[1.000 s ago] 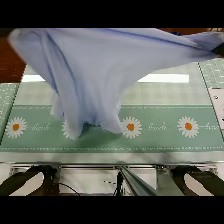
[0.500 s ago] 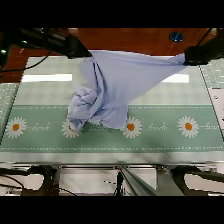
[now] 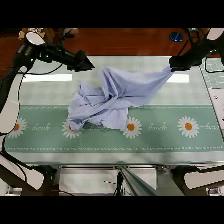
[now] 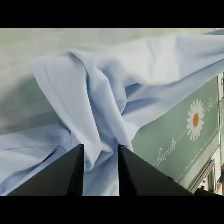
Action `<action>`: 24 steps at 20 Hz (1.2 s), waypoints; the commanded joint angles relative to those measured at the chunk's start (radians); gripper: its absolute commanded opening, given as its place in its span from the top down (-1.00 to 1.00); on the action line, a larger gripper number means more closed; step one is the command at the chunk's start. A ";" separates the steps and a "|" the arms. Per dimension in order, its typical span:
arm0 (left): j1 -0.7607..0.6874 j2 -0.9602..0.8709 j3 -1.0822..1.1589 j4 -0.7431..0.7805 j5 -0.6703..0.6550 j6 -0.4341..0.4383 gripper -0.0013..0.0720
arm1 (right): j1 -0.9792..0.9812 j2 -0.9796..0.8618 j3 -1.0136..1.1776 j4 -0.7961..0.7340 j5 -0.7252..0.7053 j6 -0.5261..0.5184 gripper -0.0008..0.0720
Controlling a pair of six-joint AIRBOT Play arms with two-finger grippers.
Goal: Fold the shirts.
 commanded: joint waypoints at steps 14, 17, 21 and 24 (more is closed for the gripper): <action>0.096 0.826 -1.149 0.134 0.004 -0.111 -0.86 | 0.001 0.008 0.001 0.027 0.013 -0.011 0.91; 0.054 0.878 -1.472 -0.157 0.226 -0.029 -0.95 | 0.001 0.008 0.001 0.027 0.014 -0.011 0.91; -0.074 0.829 -1.521 -0.340 0.449 0.057 -0.94 | 0.001 0.008 0.001 0.037 0.020 -0.010 0.91; -0.173 0.754 -1.466 -0.356 0.572 0.058 -0.94 | 0.001 0.008 0.001 0.037 0.022 -0.010 0.91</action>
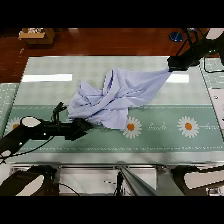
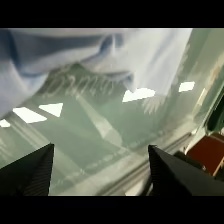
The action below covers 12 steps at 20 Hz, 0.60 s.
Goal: Fold the shirts.
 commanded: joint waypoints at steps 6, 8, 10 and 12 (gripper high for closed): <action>-0.119 -0.203 0.150 -0.078 0.240 0.073 -0.93 | 0.001 0.001 0.001 0.003 0.007 0.001 0.91; -0.119 -0.222 0.187 -0.078 0.271 0.073 -0.90 | 0.001 0.001 0.001 0.003 0.006 0.001 0.91; -0.119 -0.255 0.206 -0.077 0.270 0.076 -0.90 | 0.001 0.001 0.001 0.003 0.006 0.001 0.91; -0.132 -0.299 0.227 -0.078 0.238 0.077 -0.90 | 0.001 0.001 0.001 0.003 0.006 0.001 0.91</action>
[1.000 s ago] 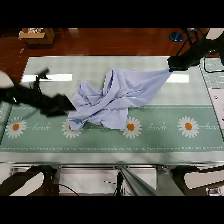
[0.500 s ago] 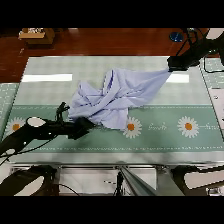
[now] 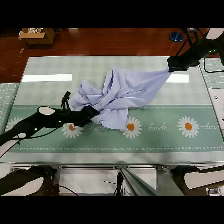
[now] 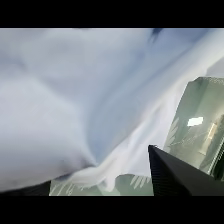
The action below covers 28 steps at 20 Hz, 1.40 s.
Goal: Fold the shirts.
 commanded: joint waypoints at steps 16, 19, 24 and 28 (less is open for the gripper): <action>-0.056 -0.108 0.078 0.008 -0.096 0.011 0.90 | 0.001 0.001 0.001 0.000 0.020 0.000 0.91; -0.023 -0.052 0.108 0.008 -0.266 0.116 0.90 | 0.001 0.018 0.001 -0.011 0.047 0.000 0.91; 0.111 0.273 0.253 0.008 -0.422 0.220 0.91 | 0.001 0.172 0.001 -0.012 0.001 -0.008 0.91; 0.348 0.552 0.478 0.008 -0.435 0.208 0.90 | 0.001 0.365 0.001 -0.013 -0.051 -0.008 0.91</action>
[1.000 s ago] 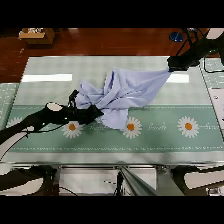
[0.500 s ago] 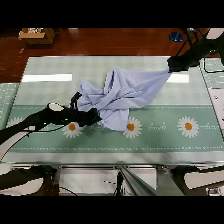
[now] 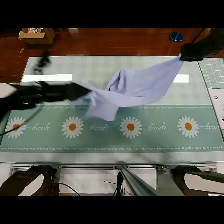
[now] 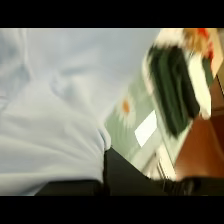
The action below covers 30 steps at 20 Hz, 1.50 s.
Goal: Fold the shirts.
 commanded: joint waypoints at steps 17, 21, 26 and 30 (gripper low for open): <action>0.533 0.354 0.956 0.037 -0.169 -0.432 0.91 | 0.001 0.791 0.001 -0.131 -0.310 0.153 0.92; 0.534 0.352 0.980 0.039 -0.372 -0.589 0.91 | 0.001 0.805 0.001 -0.299 -0.034 0.146 0.92; 0.534 0.348 0.882 0.235 -0.632 -0.652 0.91 | 0.001 0.691 0.000 -0.350 0.380 0.076 0.92; 0.534 0.346 0.614 0.235 -0.631 -0.591 0.91 | 0.001 0.486 0.000 -0.215 0.423 0.051 0.92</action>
